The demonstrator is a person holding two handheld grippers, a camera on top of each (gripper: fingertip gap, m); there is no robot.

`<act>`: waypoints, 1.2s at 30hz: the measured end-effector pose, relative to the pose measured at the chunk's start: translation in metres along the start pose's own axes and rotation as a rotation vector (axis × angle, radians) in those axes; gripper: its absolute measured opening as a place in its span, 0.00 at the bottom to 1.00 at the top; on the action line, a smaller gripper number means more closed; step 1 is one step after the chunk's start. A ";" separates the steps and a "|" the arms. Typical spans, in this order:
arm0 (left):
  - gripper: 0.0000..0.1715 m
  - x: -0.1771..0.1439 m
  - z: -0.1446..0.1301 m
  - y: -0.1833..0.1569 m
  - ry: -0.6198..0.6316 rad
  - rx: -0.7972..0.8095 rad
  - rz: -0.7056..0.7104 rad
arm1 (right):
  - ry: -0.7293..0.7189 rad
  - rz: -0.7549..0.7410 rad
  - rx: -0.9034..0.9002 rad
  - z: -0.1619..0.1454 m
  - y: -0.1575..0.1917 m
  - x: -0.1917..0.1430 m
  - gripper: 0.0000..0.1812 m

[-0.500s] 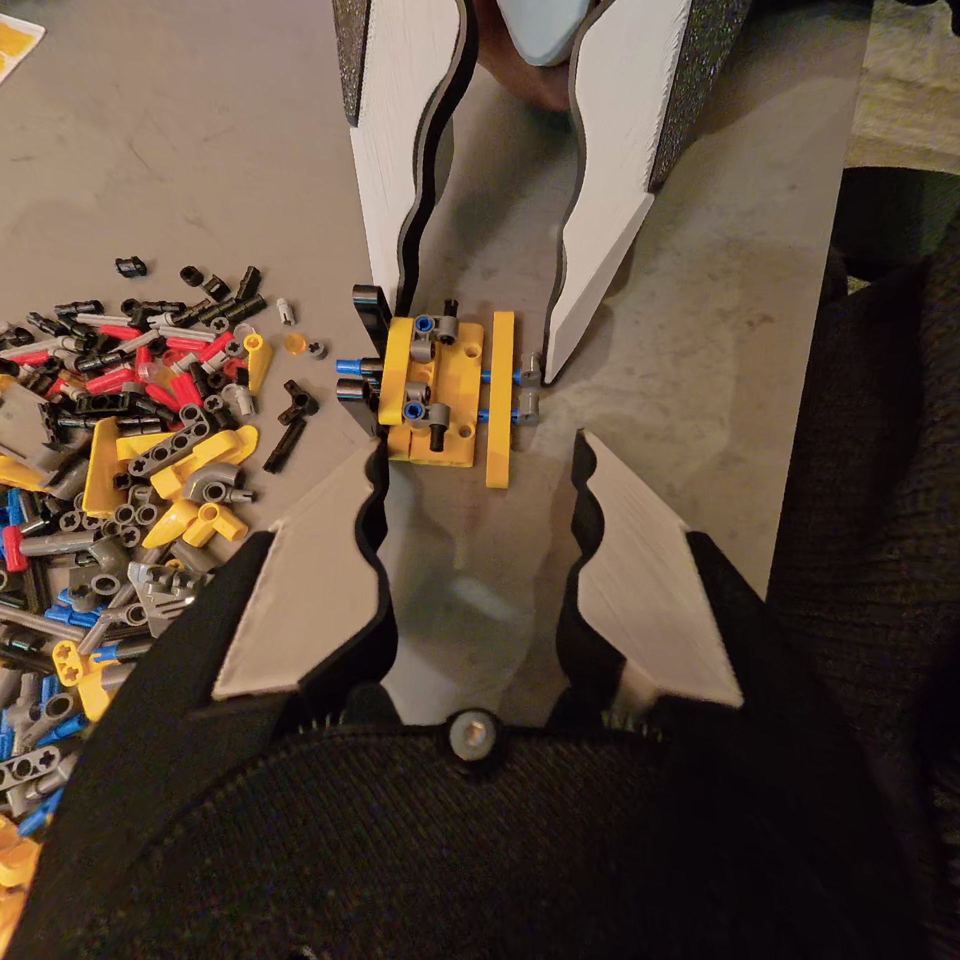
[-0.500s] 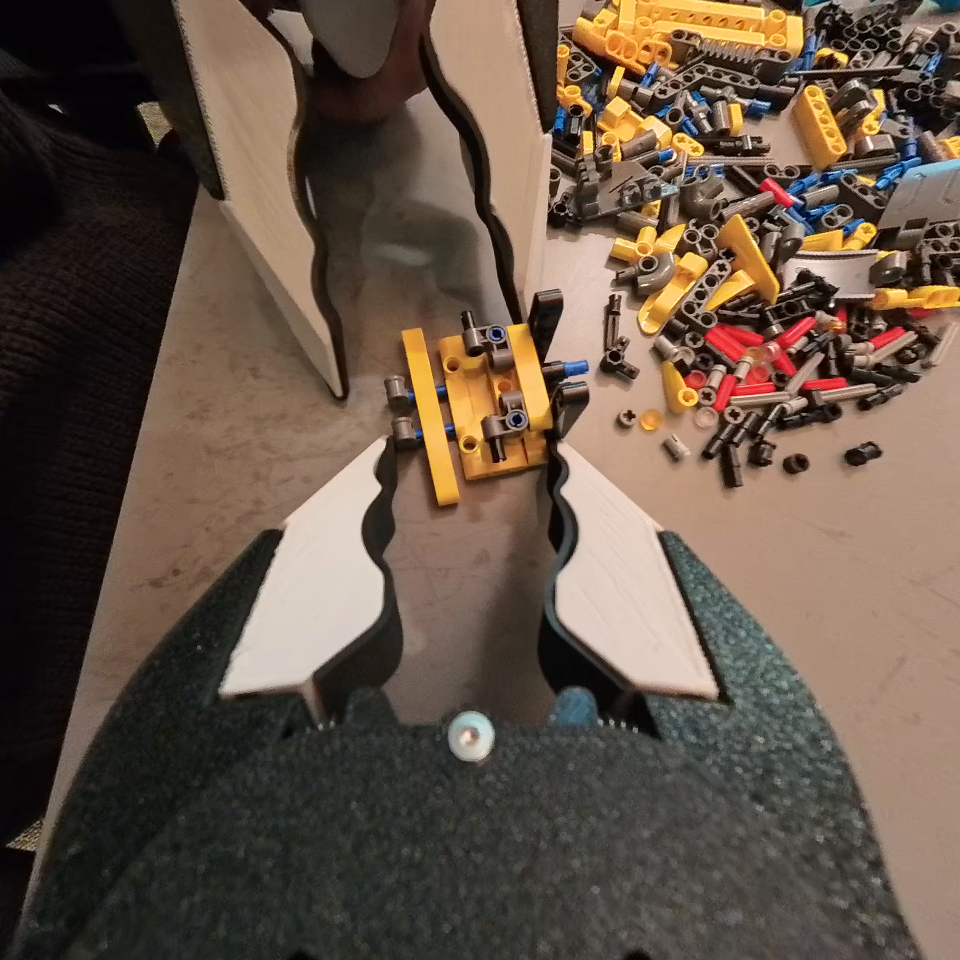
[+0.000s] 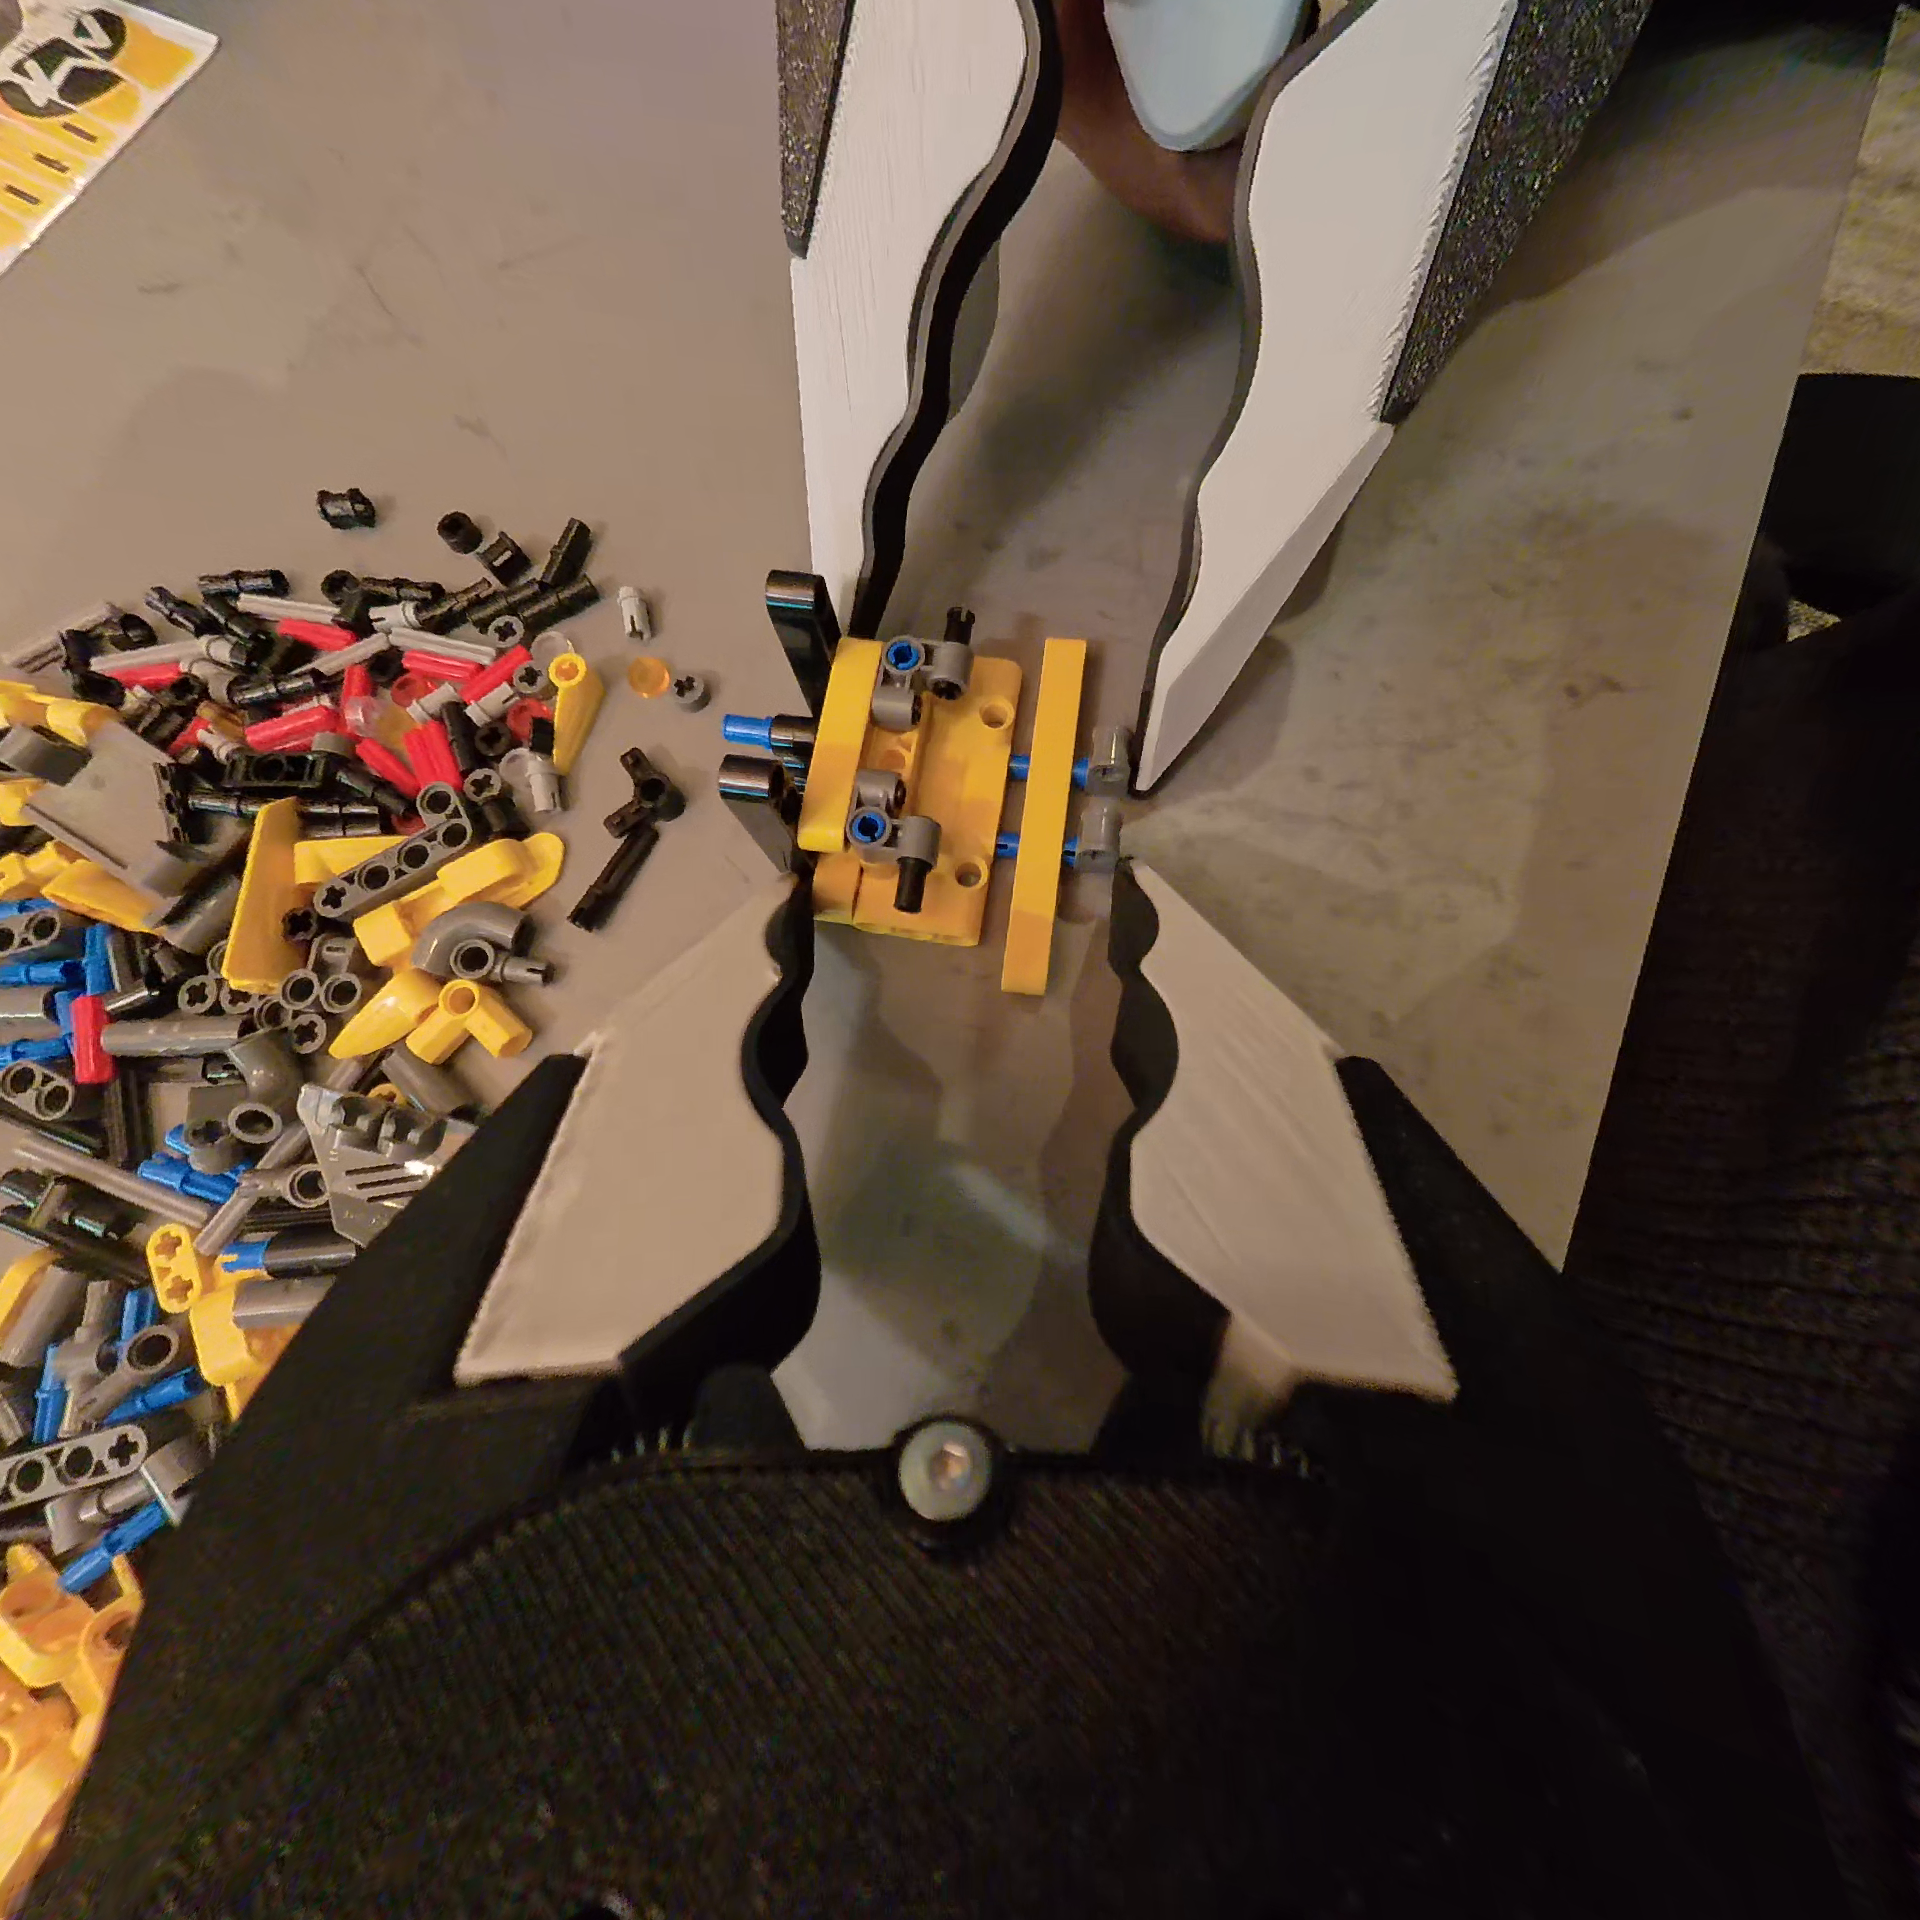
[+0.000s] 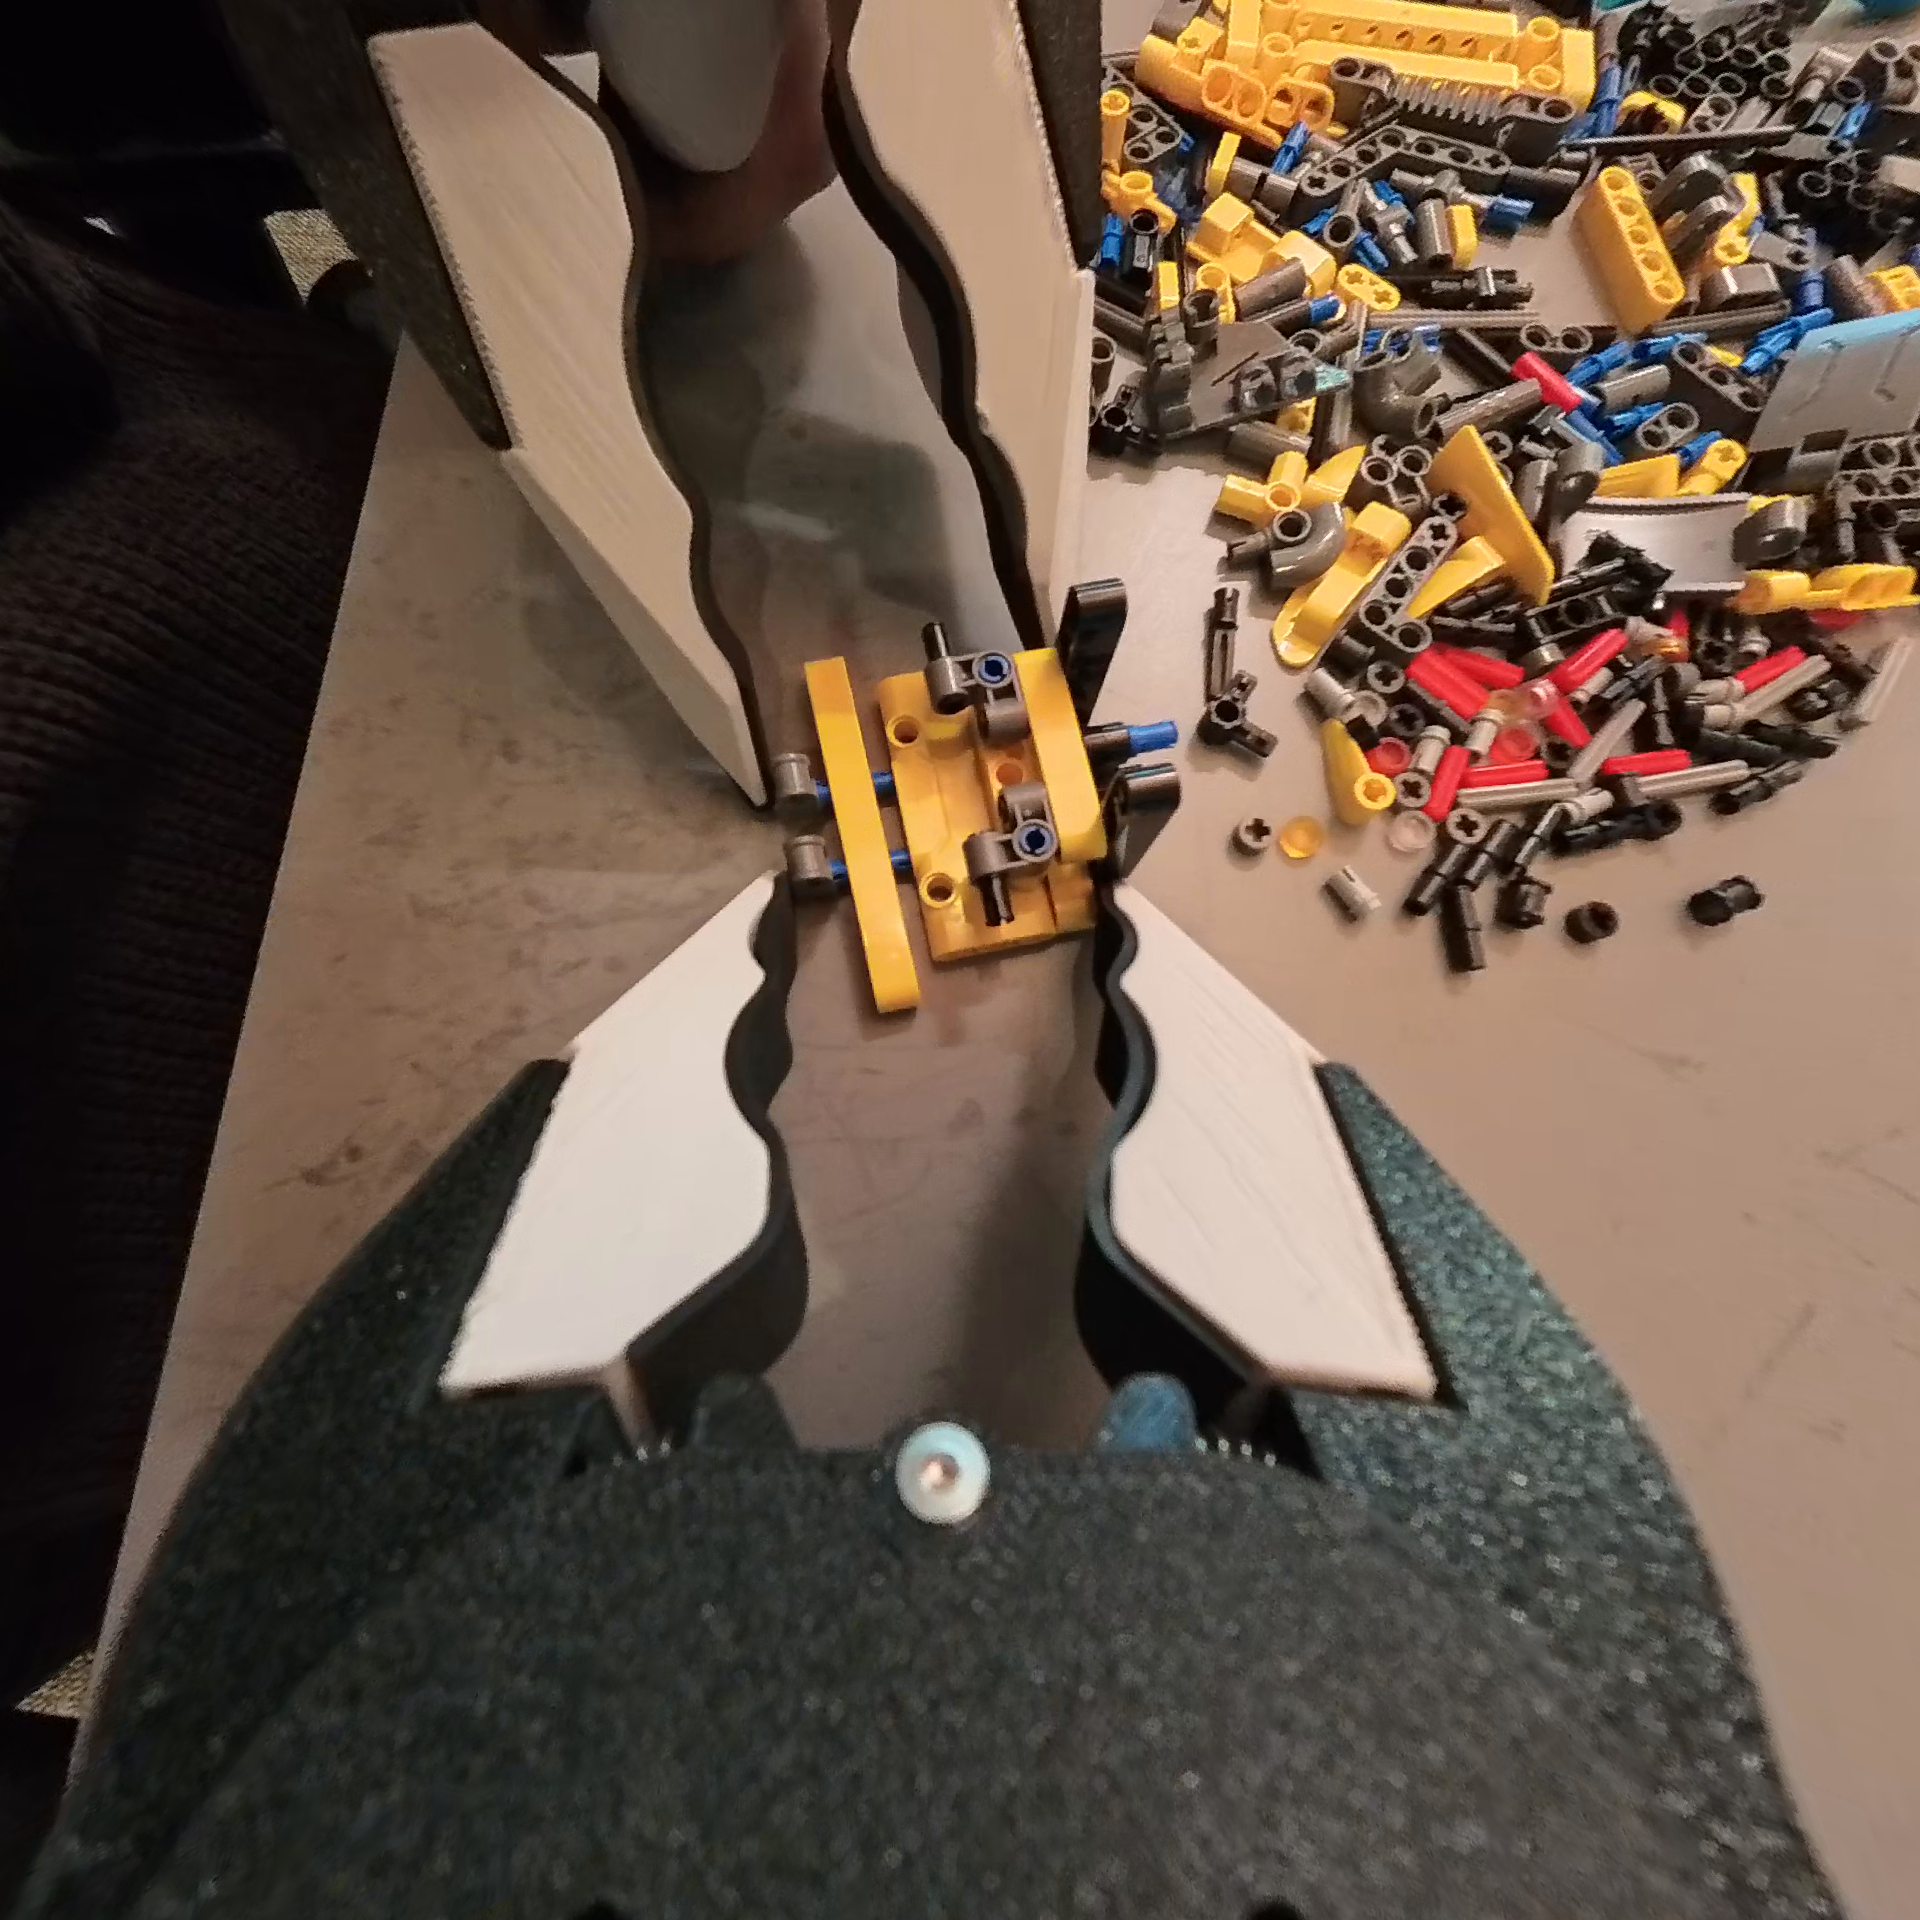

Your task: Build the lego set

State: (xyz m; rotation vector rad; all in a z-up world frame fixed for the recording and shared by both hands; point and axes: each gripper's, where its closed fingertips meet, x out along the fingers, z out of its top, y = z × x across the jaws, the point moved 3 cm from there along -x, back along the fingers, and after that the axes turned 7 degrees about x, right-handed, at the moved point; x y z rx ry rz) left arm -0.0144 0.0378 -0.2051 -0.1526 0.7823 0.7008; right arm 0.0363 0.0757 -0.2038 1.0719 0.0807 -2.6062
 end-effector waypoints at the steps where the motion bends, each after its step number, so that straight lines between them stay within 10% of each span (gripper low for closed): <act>1: 0.31 0.000 0.000 0.000 -0.001 -0.007 0.002 | 0.001 0.001 0.005 0.000 0.000 0.000 0.32; 36: 0.30 0.000 0.000 -0.001 0.000 0.005 -0.006 | 0.005 0.006 0.021 0.000 0.000 0.000 0.31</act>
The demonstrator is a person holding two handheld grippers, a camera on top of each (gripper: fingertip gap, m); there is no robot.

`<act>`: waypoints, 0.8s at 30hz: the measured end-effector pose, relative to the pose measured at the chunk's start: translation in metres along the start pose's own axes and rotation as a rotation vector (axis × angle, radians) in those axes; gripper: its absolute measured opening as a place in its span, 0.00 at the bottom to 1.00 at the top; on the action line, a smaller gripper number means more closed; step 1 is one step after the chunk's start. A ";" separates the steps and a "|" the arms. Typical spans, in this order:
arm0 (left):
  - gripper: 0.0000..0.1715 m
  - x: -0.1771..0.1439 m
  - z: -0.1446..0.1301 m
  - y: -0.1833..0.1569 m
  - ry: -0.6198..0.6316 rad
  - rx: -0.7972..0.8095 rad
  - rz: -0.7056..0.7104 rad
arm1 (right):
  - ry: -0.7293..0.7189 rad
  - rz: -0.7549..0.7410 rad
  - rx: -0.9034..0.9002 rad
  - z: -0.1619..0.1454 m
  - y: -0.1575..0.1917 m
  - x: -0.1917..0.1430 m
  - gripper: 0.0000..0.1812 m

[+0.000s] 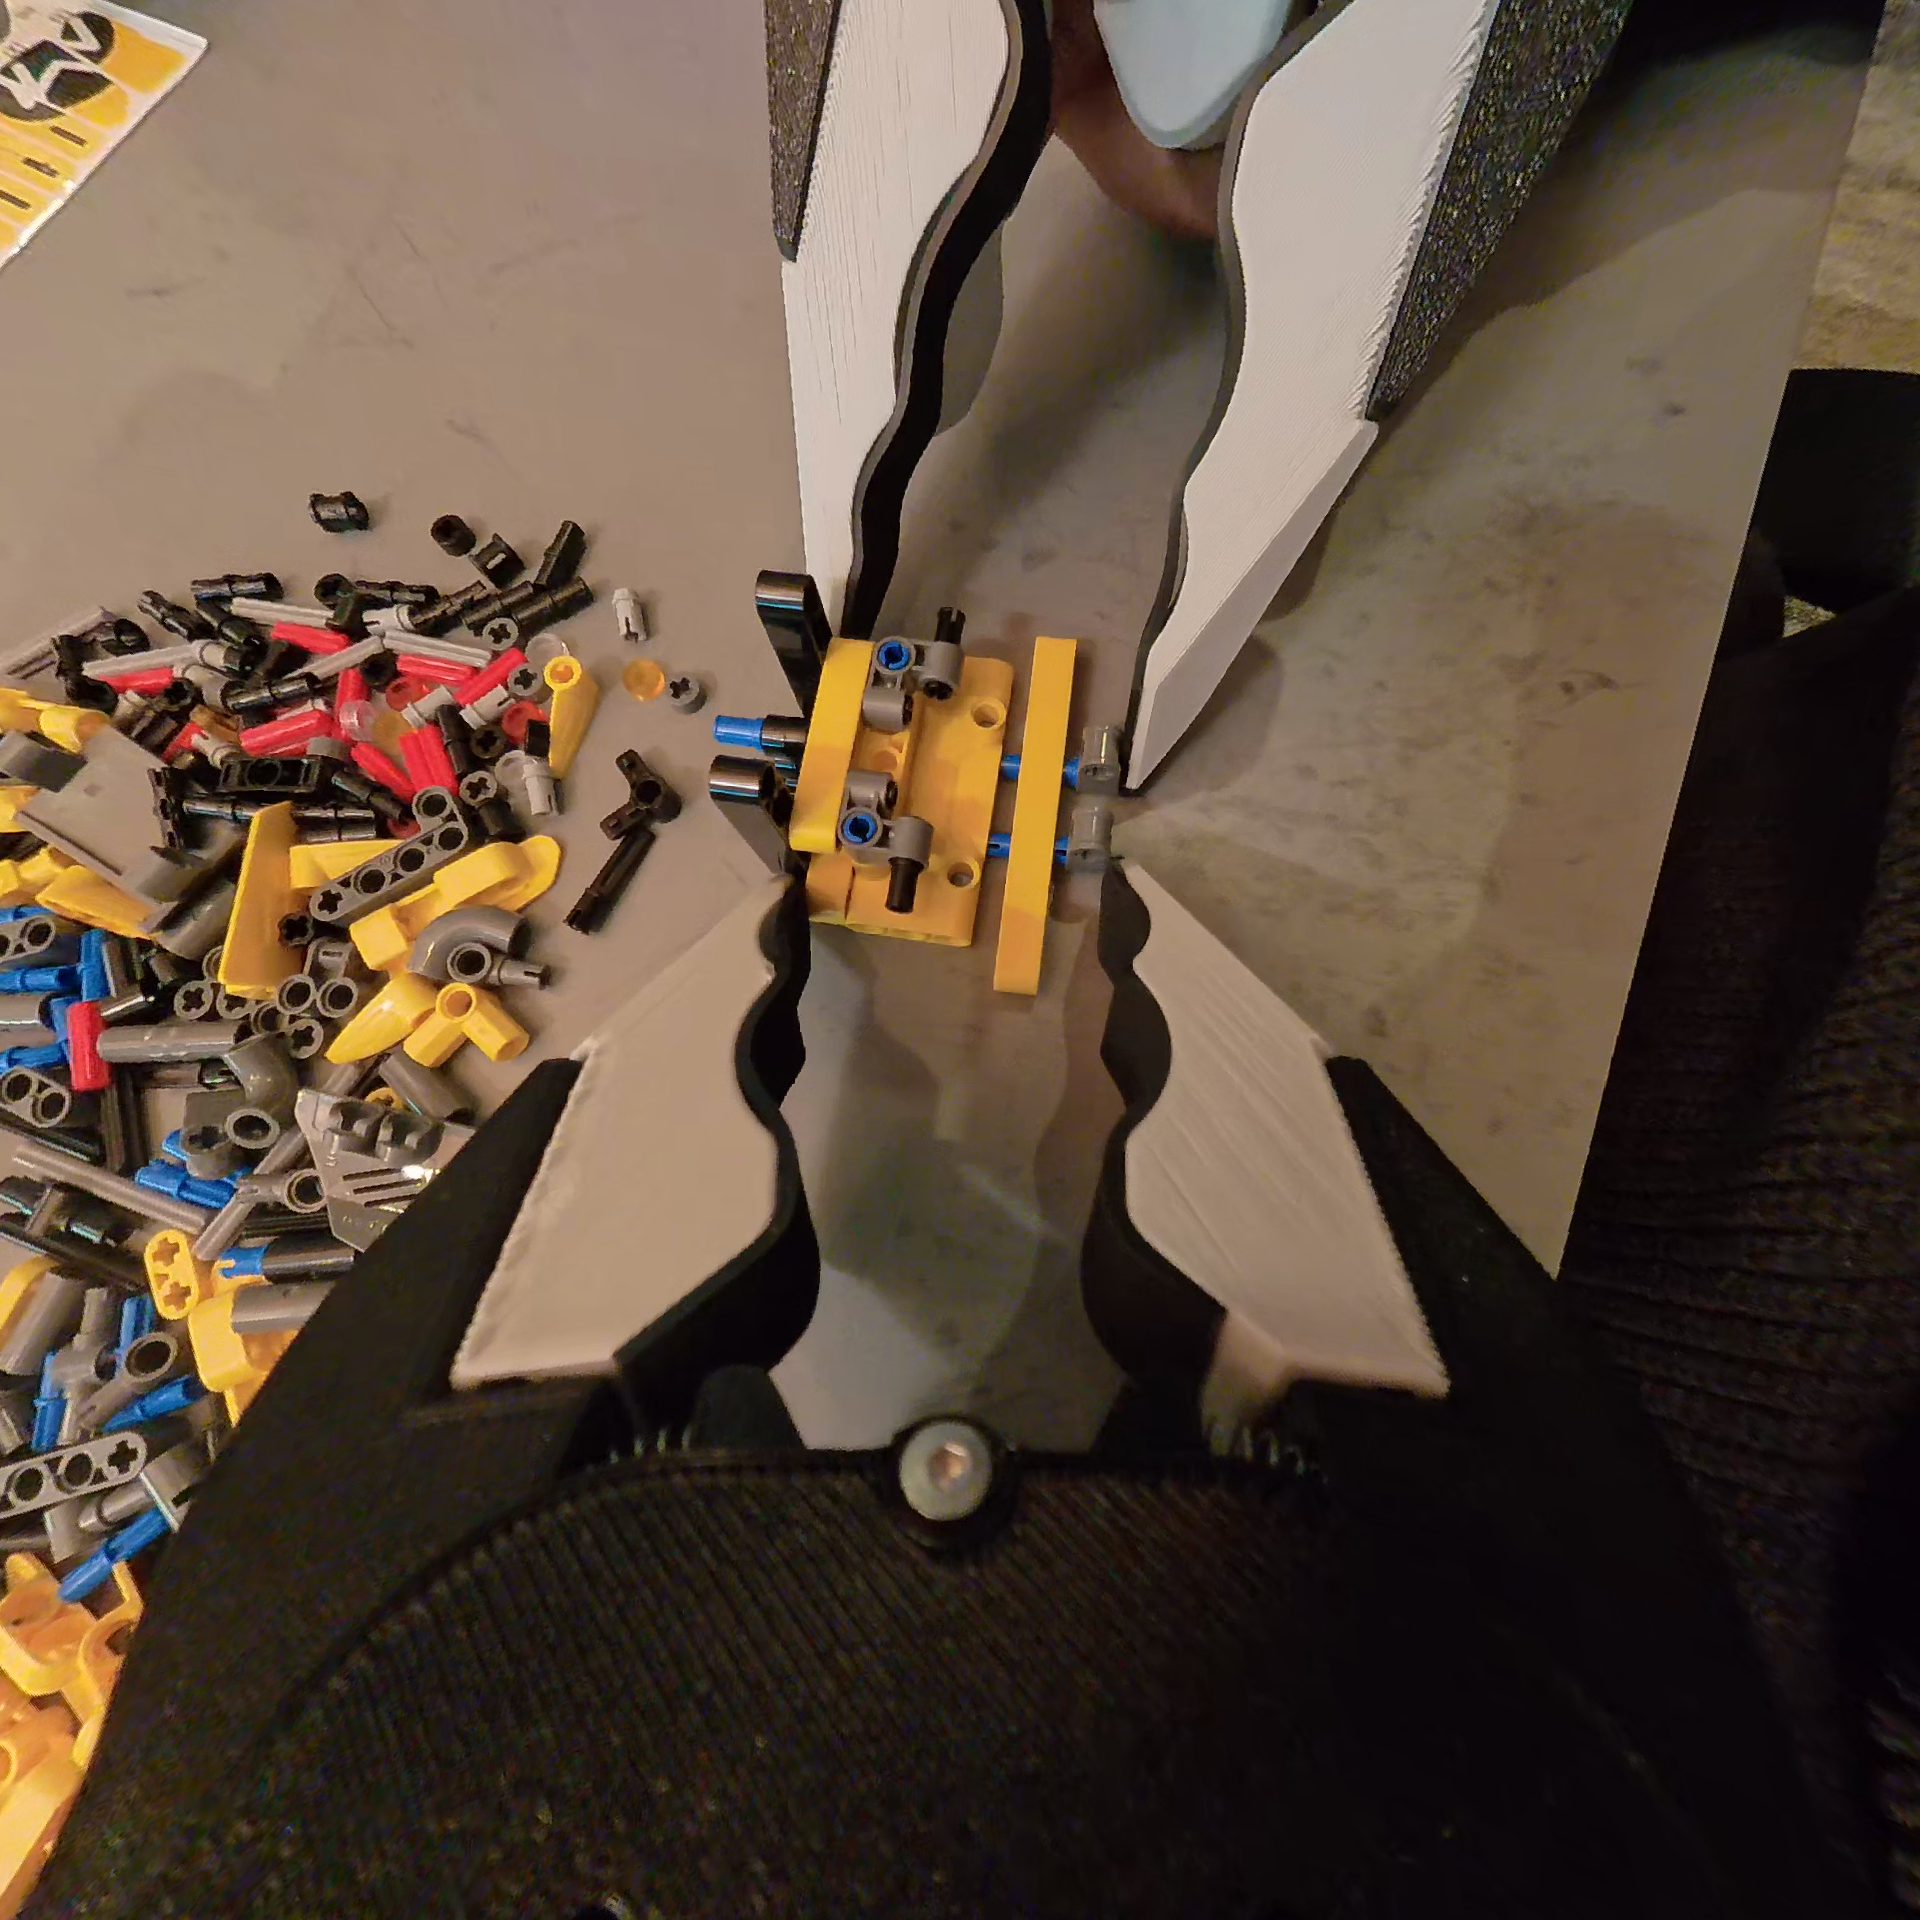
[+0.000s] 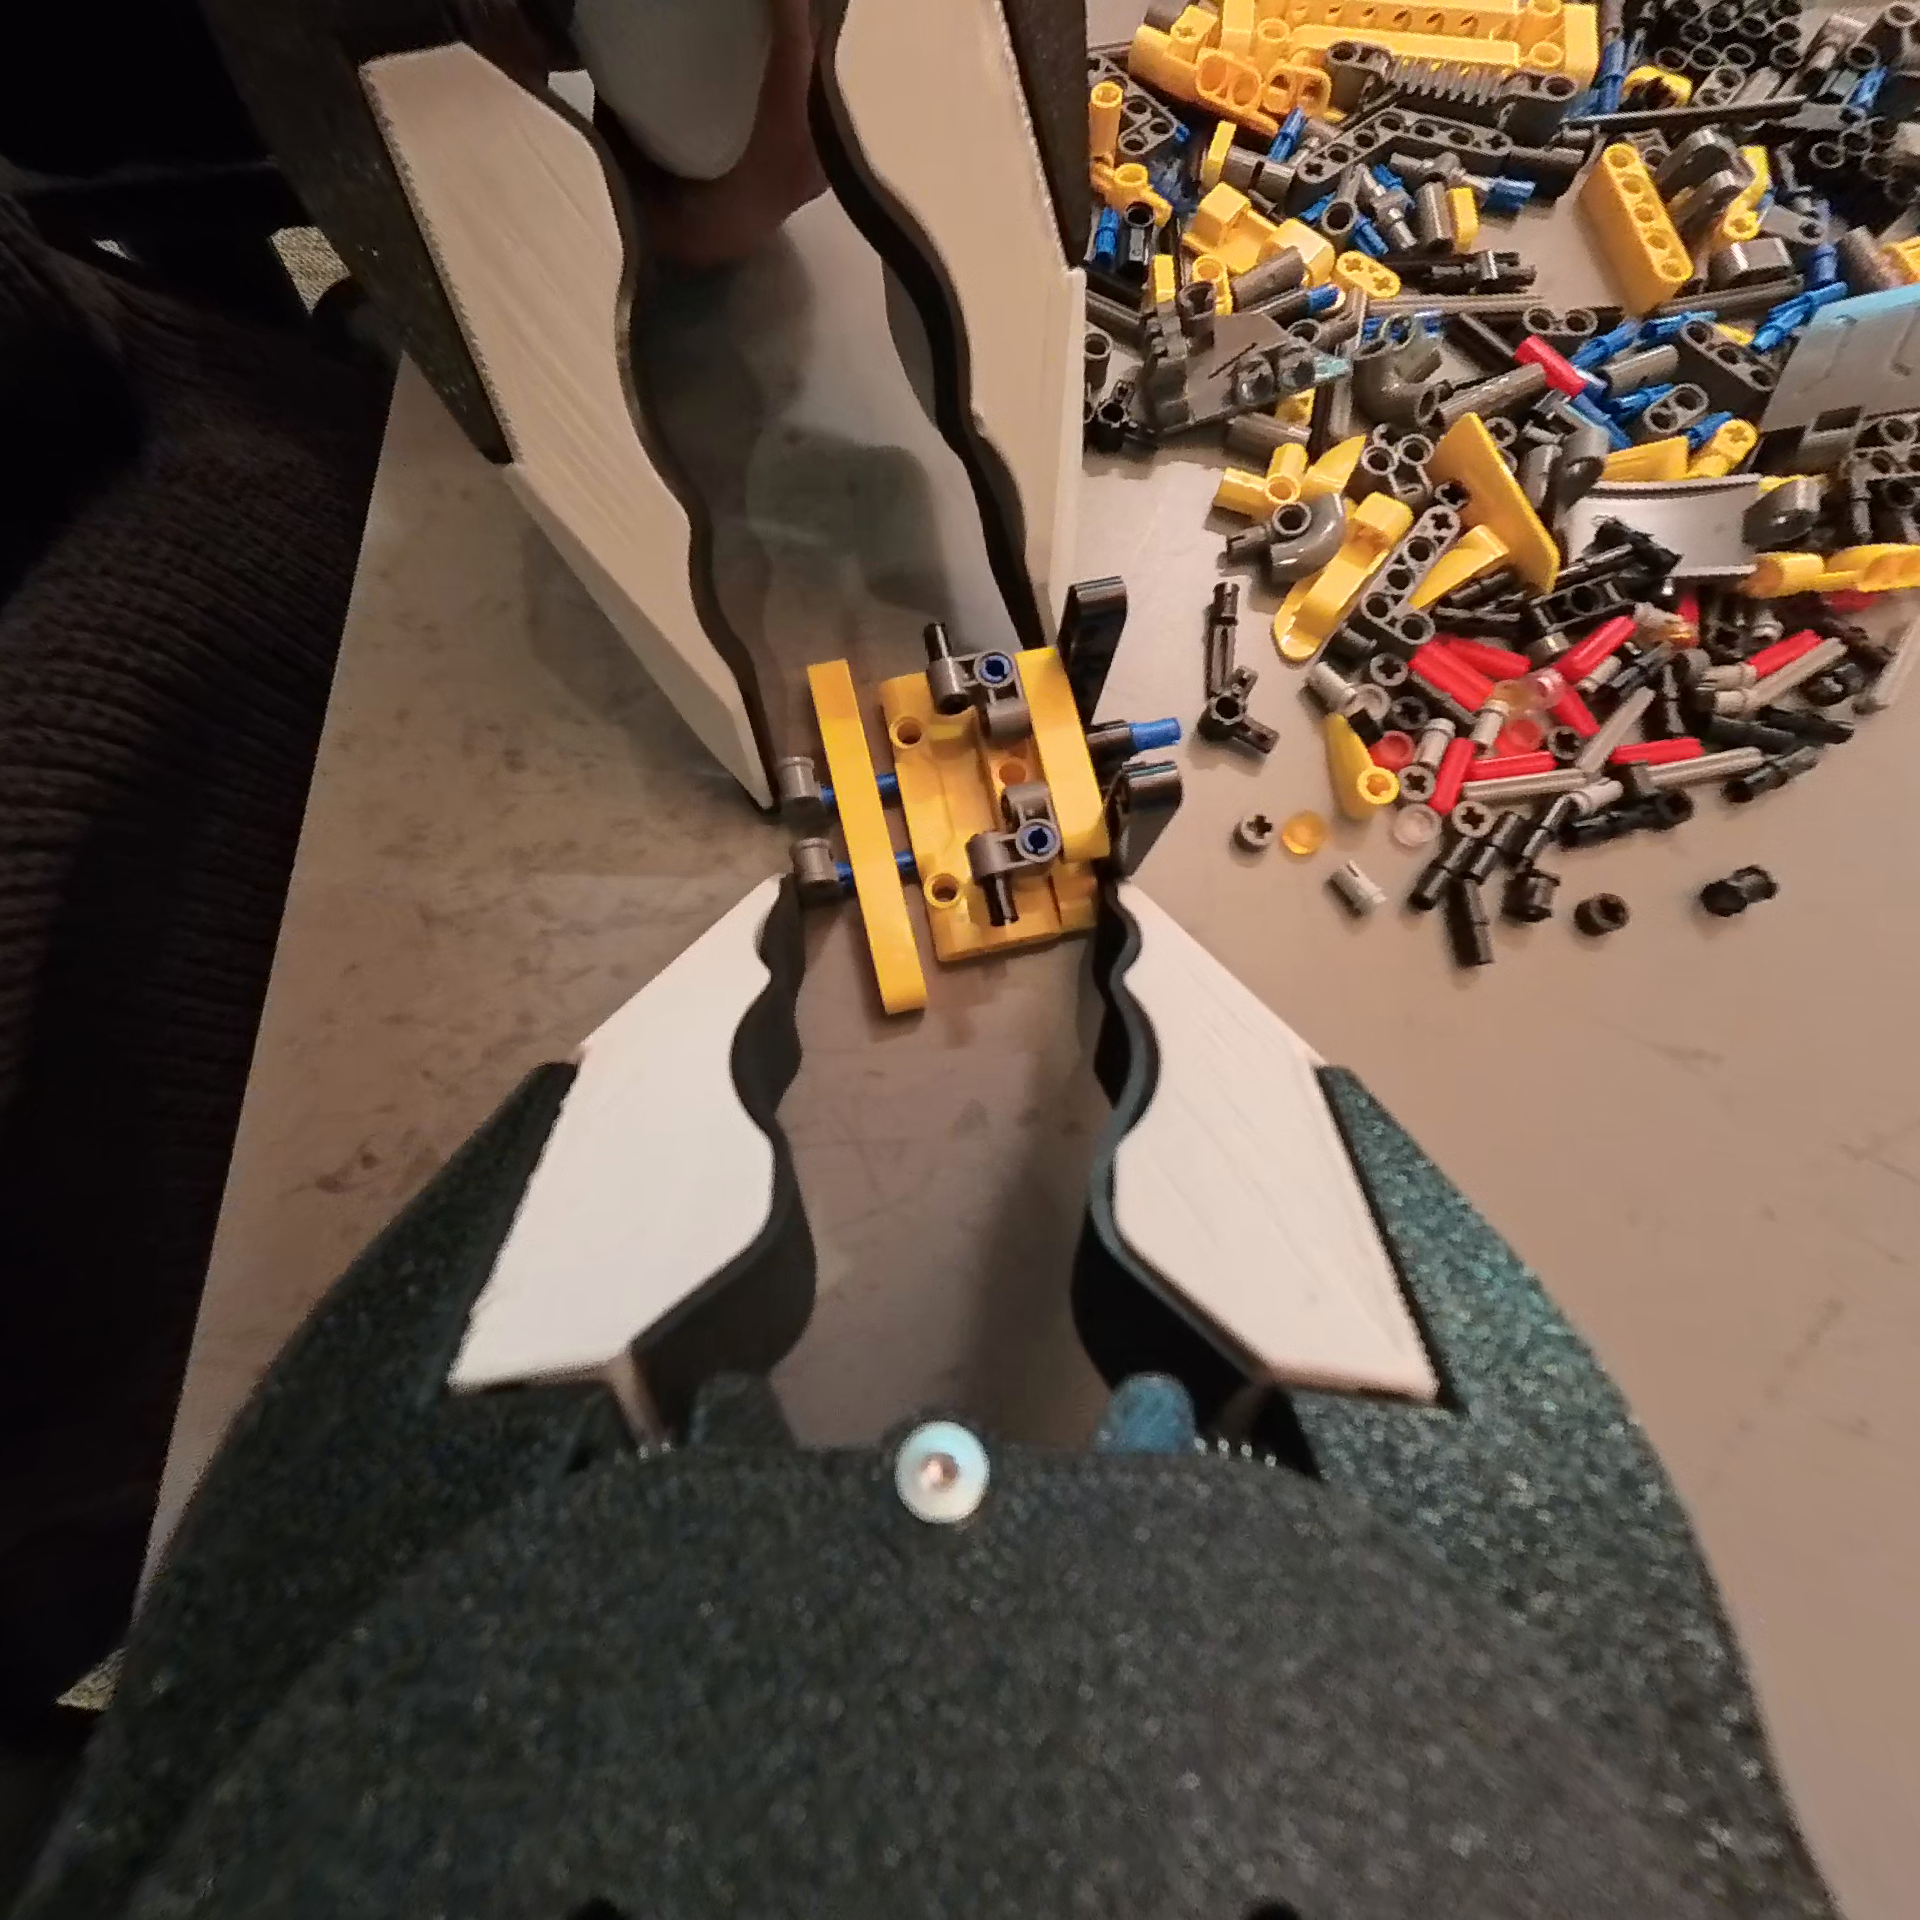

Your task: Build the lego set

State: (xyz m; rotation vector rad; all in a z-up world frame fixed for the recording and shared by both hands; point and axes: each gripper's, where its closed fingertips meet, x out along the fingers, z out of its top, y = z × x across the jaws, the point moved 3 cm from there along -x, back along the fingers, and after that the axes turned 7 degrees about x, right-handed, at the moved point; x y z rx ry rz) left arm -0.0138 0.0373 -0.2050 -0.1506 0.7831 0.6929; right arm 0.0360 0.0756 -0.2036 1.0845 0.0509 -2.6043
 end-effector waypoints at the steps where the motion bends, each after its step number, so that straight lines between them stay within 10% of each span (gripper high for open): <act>1: 0.30 0.000 0.000 0.000 0.000 -0.001 -0.001 | 0.001 -0.001 -0.005 0.000 0.000 0.000 0.31; 24: 0.32 0.000 -0.001 0.001 0.001 0.006 -0.006 | -0.002 -0.007 -0.002 0.000 0.000 0.000 0.31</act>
